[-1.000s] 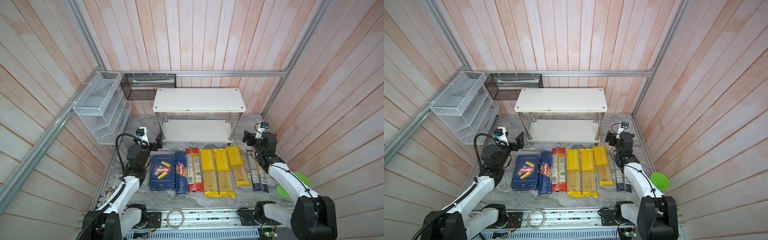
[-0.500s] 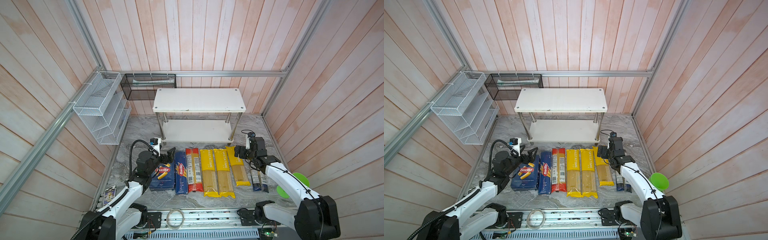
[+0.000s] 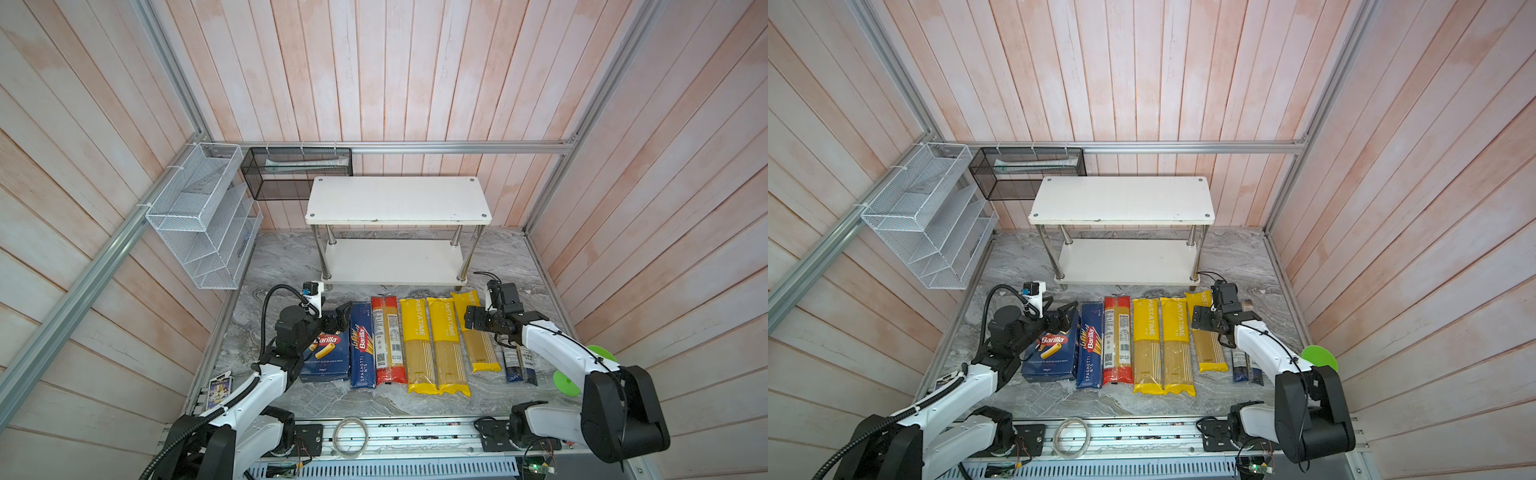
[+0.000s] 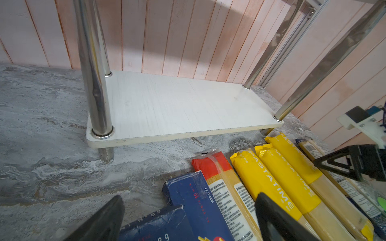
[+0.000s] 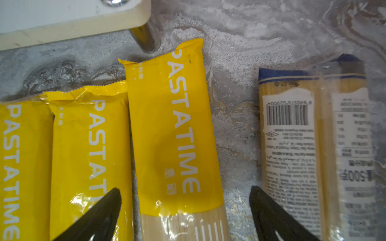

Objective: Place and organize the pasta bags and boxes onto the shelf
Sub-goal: 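Move left gripper over blue Barilla box while right gripper reaches toward yellow bag, then lower the right gripper onto the yellow PASTATIME bag farthest along the row and close it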

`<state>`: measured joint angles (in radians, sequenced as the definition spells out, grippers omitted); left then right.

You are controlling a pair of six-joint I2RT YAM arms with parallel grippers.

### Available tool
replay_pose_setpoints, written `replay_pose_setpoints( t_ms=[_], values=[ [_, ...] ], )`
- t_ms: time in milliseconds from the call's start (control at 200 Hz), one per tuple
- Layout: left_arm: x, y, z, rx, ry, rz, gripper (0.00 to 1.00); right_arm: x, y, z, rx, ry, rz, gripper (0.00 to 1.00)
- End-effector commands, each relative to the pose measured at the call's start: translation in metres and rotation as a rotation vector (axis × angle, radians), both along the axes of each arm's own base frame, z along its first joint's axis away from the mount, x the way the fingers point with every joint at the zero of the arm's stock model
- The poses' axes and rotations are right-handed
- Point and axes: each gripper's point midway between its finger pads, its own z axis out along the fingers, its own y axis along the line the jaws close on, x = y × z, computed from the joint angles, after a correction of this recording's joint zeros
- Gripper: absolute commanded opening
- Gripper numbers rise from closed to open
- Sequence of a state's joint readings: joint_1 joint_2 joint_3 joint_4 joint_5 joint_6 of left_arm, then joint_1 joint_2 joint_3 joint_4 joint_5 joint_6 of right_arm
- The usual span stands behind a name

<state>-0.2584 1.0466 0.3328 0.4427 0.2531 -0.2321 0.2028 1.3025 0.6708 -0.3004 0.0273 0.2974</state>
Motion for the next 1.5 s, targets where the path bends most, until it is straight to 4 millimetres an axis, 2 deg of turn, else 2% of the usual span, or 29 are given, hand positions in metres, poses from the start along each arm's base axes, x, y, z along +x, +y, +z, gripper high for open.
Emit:
replay_pose_setpoints(
  t_ms=[0,345,670,915,1210,1495],
  values=[
    [0.002,-0.002,0.005,-0.007,-0.018,-0.005,1.0,-0.01,0.006,-0.014,0.024,0.069,0.011,0.96],
    [0.002,-0.005,0.005,-0.018,-0.007,-0.015,1.0,-0.014,0.018,-0.025,0.054,0.114,0.046,0.97],
    [0.0,-0.005,0.007,-0.028,-0.01,-0.017,1.0,-0.011,0.002,-0.03,-0.064,0.15,0.004,0.97],
    [0.0,-0.004,0.007,-0.03,-0.009,-0.013,1.0,-0.003,0.001,-0.028,-0.095,0.156,0.001,0.98],
    [-0.002,-0.008,0.01,-0.037,-0.015,-0.038,1.0,0.0,0.007,-0.035,-0.067,0.153,0.018,0.98],
    [-0.002,-0.009,0.01,-0.035,-0.014,-0.042,1.0,-0.006,0.016,-0.046,-0.04,0.18,0.049,0.98]
  ],
)
